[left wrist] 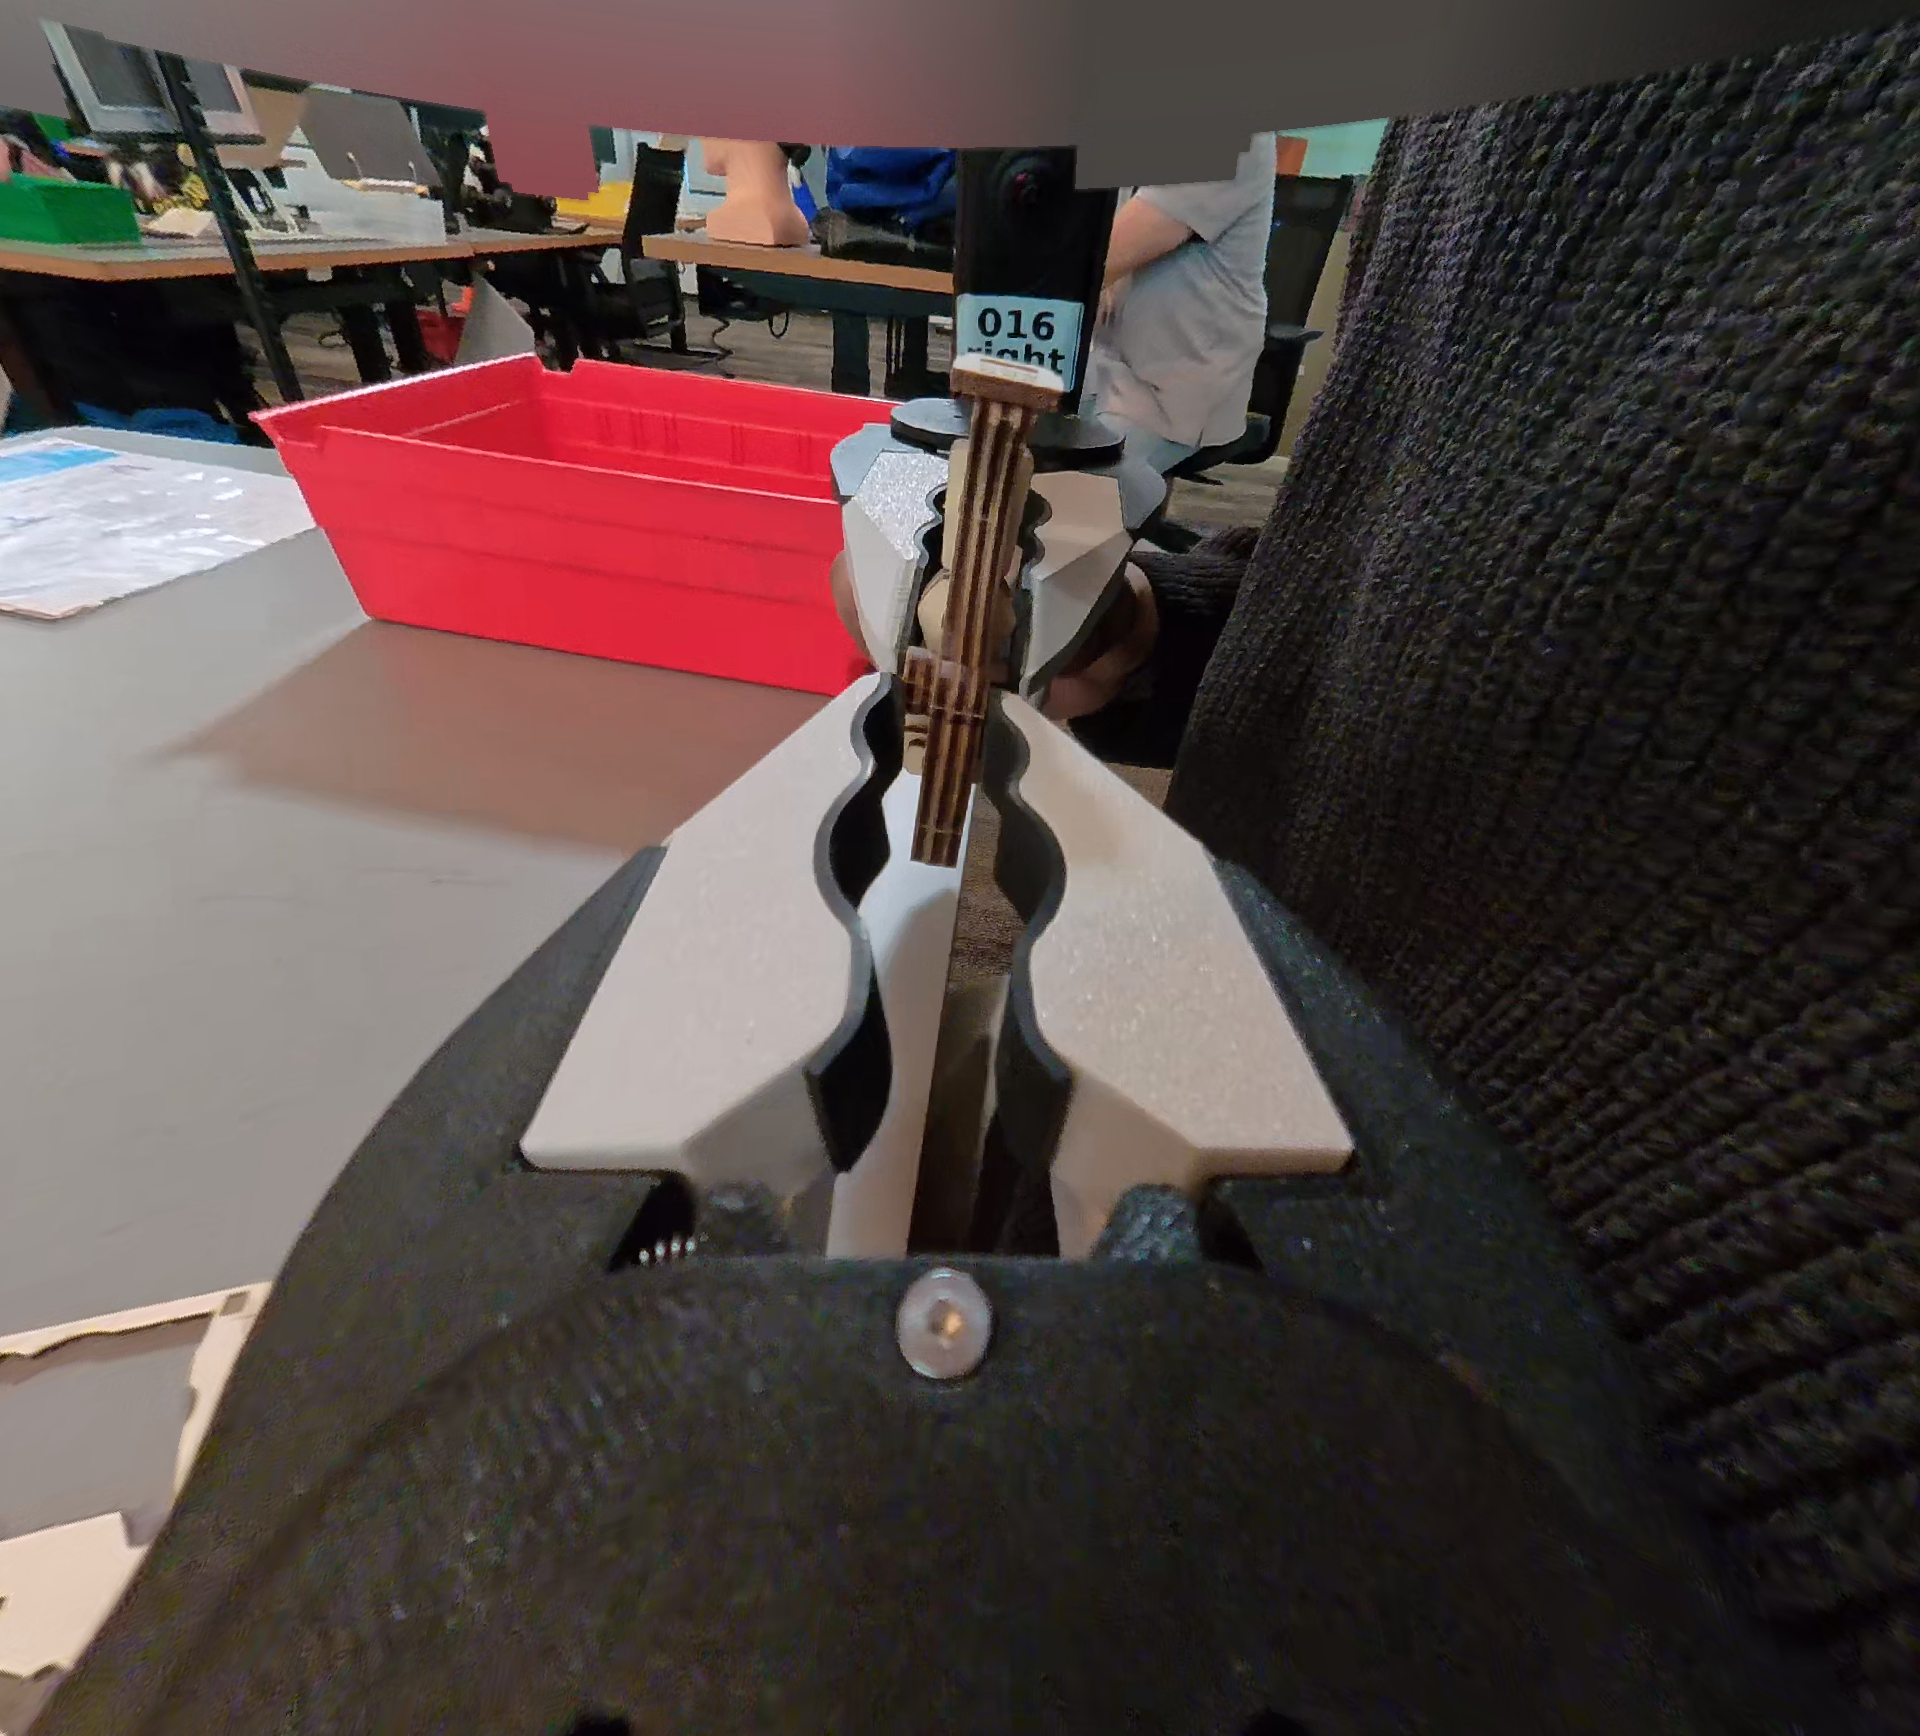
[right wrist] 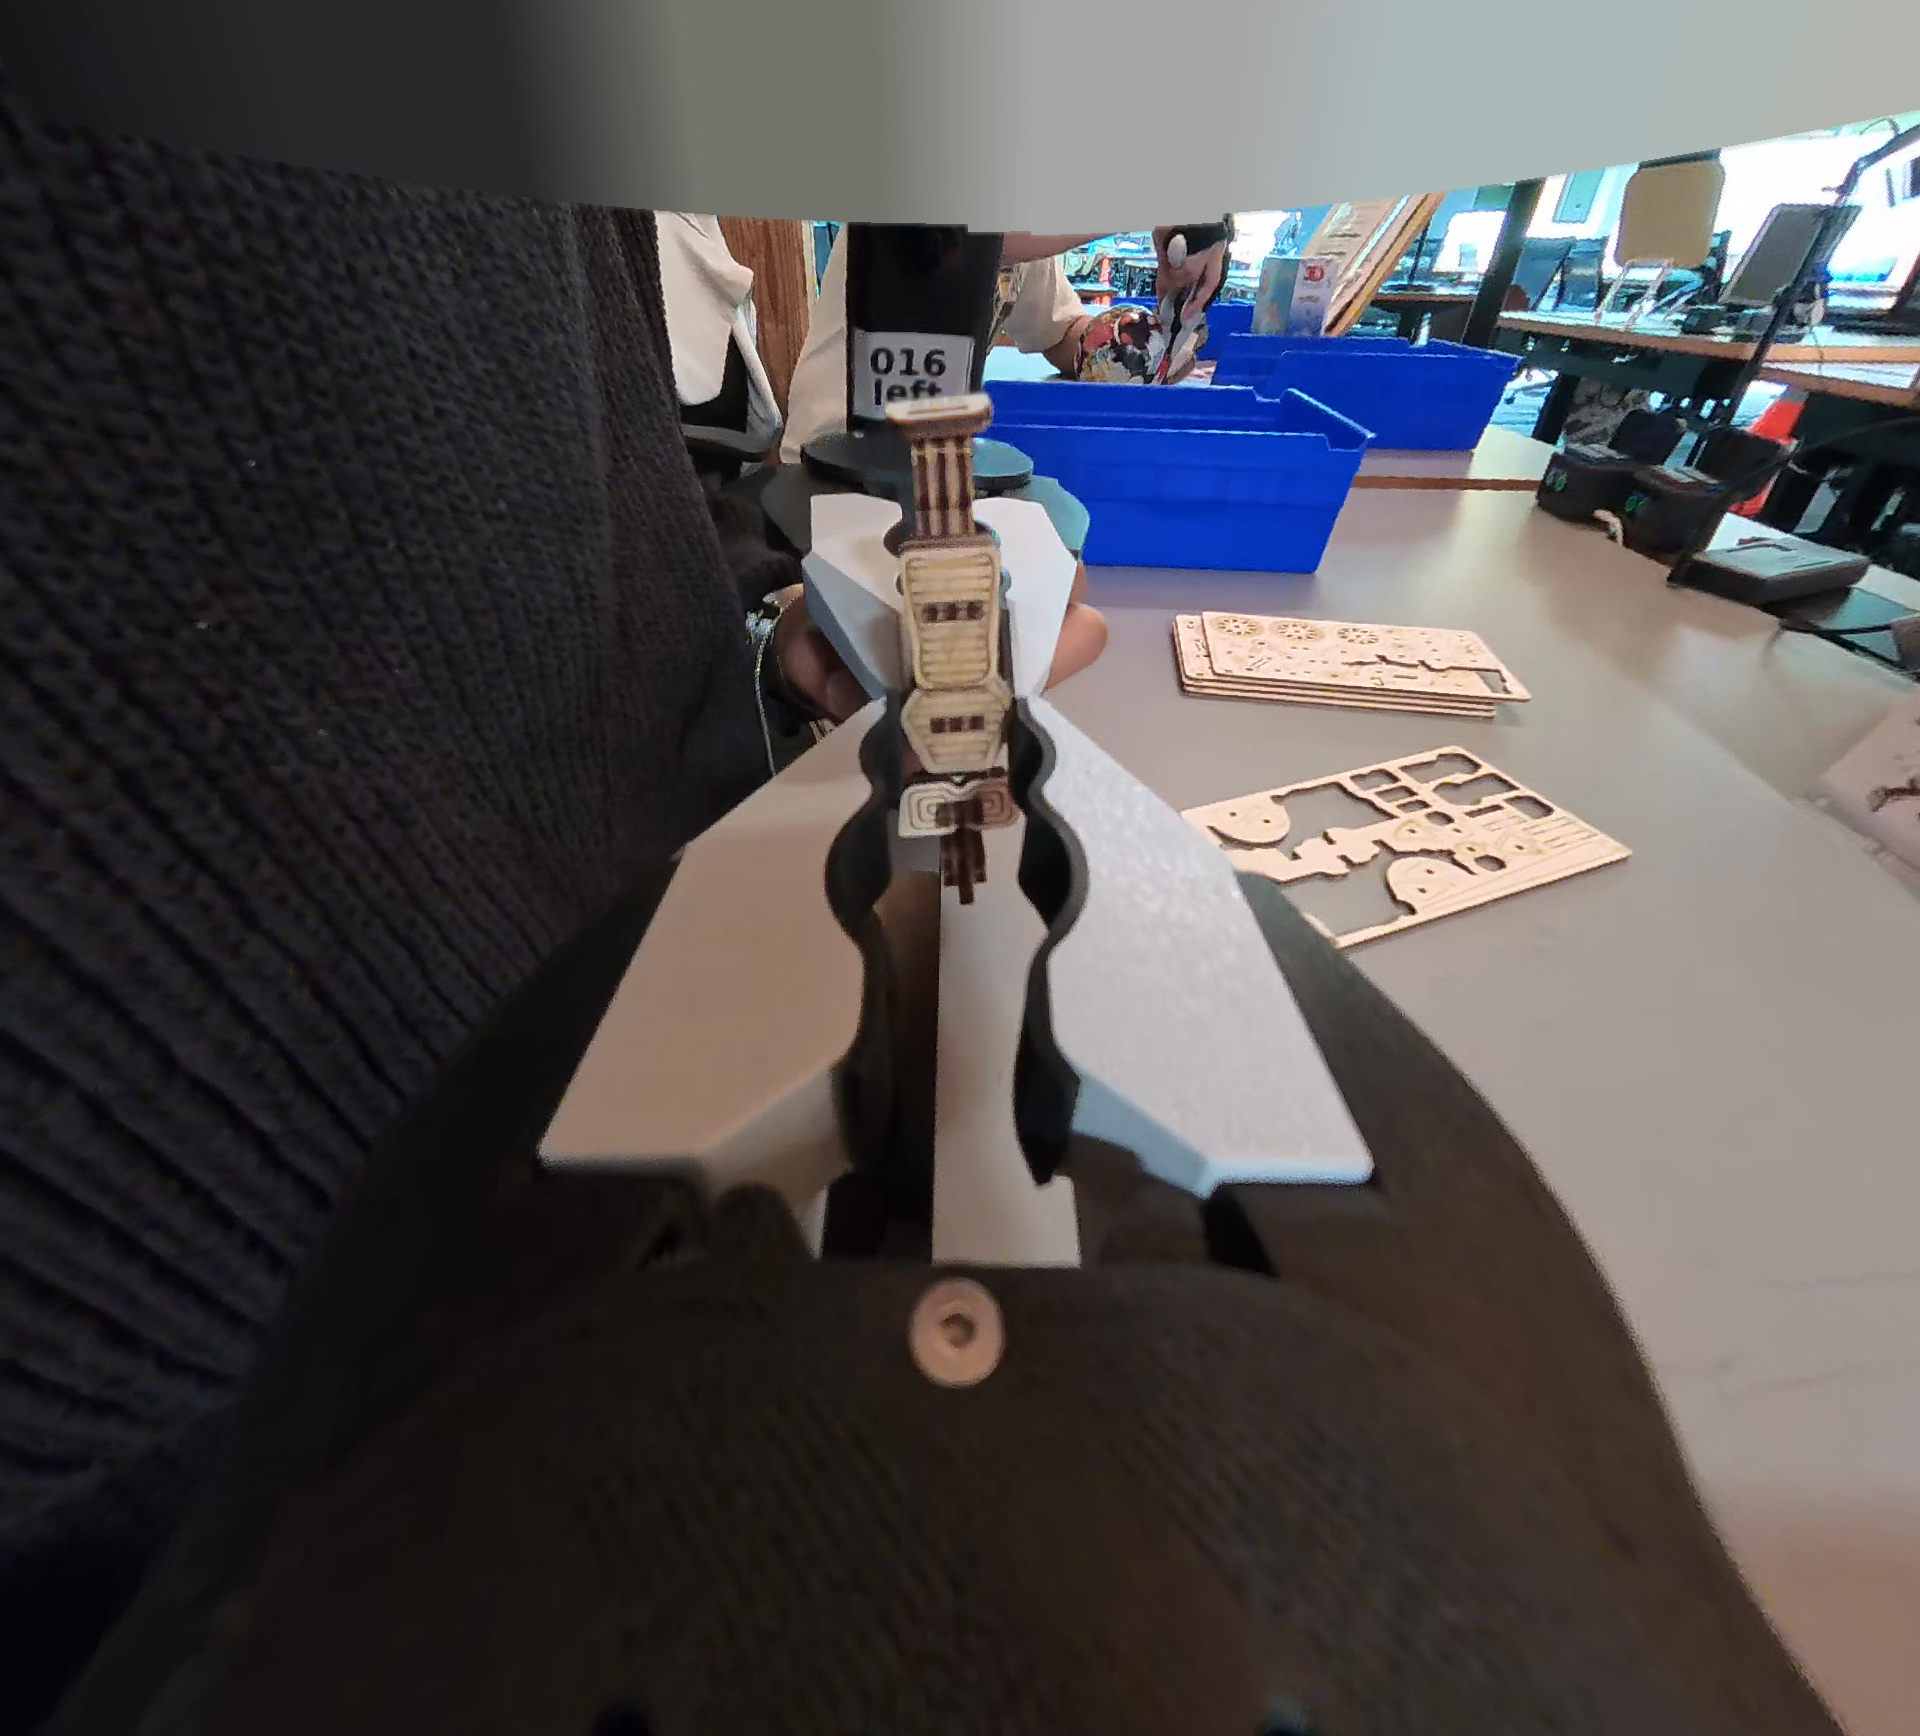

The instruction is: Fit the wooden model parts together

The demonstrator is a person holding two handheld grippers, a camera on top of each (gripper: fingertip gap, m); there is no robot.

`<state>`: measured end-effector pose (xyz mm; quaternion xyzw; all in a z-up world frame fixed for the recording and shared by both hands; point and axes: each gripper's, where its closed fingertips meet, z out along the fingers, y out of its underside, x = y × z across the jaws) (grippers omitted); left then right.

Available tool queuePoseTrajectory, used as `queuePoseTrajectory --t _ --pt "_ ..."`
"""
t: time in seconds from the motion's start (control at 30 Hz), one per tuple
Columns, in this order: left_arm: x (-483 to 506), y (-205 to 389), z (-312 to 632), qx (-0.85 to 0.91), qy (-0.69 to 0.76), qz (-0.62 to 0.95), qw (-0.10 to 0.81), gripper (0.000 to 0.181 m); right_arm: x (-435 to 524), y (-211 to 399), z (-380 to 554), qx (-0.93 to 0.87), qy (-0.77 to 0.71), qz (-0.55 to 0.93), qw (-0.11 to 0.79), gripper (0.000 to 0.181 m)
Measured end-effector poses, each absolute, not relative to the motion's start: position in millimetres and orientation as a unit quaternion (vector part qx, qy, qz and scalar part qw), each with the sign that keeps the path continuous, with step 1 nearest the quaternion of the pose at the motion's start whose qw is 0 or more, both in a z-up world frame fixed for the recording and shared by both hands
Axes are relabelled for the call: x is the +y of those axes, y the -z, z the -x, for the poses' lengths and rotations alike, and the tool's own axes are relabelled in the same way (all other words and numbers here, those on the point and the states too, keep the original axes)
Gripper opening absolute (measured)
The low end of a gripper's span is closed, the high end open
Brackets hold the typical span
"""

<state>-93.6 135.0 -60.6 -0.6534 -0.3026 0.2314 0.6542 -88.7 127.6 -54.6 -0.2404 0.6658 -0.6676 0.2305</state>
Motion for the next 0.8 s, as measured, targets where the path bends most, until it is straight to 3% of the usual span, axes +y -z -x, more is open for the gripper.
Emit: queuePoseTrajectory --t 0.5,0.8 --pt "133 71 97 -0.326 -0.223 0.659 0.640 0.016 126 64 93 0.697 0.636 0.213 0.253 0.020" --pt "126 71 105 -0.368 -0.153 0.606 0.688 0.016 118 65 101 0.691 0.639 0.169 0.293 0.020"
